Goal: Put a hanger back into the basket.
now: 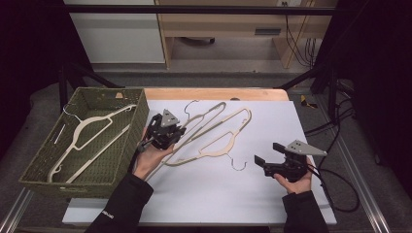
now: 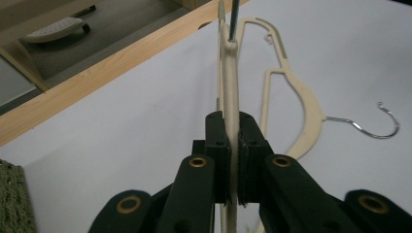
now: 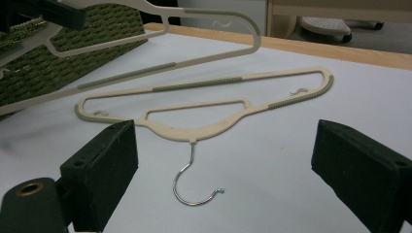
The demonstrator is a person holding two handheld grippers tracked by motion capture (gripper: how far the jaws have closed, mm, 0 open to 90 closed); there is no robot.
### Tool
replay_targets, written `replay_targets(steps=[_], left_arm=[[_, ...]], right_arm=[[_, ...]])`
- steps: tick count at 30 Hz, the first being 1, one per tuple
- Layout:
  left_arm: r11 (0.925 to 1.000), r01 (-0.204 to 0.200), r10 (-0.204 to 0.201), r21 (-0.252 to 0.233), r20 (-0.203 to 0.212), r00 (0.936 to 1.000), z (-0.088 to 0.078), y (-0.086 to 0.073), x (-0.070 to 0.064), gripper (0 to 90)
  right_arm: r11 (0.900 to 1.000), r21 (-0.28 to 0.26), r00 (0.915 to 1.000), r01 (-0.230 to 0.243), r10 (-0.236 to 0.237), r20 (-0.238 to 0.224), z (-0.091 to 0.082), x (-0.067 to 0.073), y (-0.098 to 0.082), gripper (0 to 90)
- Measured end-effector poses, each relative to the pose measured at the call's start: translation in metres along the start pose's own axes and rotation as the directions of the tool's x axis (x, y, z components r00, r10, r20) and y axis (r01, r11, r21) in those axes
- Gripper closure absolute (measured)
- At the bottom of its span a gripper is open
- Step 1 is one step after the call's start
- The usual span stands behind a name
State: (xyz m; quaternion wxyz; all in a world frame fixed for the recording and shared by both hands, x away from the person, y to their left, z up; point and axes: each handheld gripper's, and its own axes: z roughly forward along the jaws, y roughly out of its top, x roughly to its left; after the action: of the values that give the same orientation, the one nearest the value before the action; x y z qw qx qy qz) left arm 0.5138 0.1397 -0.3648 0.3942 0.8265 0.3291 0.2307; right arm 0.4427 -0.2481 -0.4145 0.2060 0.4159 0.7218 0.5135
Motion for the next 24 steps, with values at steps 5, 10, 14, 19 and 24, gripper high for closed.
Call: replay_targets(steps=[5,10,14,19,24], left_arm=[[0.9995,0.011,-0.009,-0.030,0.049,0.9988,-0.022,0.005,-0.003,85.7],[0.9978,0.005,0.000,-0.066,0.086,0.9963,-0.047,0.014,-0.007,85.7],[0.9956,-0.002,0.012,-0.094,0.110,0.9939,-0.067,0.022,-0.008,85.7],[0.9925,-0.011,0.026,-0.122,0.124,0.9919,-0.089,0.031,-0.004,85.7],[0.9908,-0.022,0.037,-0.133,0.114,0.9927,-0.108,0.037,0.006,85.7]], right_arm=[[1.000,-0.004,1.0000,-0.001,0.001,0.009,-0.003,0.000,0.000,7.1],[1.000,-0.001,0.9999,0.006,-0.006,0.014,-0.005,0.000,0.000,5.5],[1.000,-0.006,0.9999,0.005,-0.004,0.011,-0.006,0.001,-0.001,5.2],[1.000,-0.009,0.9998,0.011,-0.011,0.014,-0.008,0.000,0.000,5.0],[1.000,-0.011,0.9998,0.005,-0.005,0.017,-0.009,0.001,0.000,4.9]])
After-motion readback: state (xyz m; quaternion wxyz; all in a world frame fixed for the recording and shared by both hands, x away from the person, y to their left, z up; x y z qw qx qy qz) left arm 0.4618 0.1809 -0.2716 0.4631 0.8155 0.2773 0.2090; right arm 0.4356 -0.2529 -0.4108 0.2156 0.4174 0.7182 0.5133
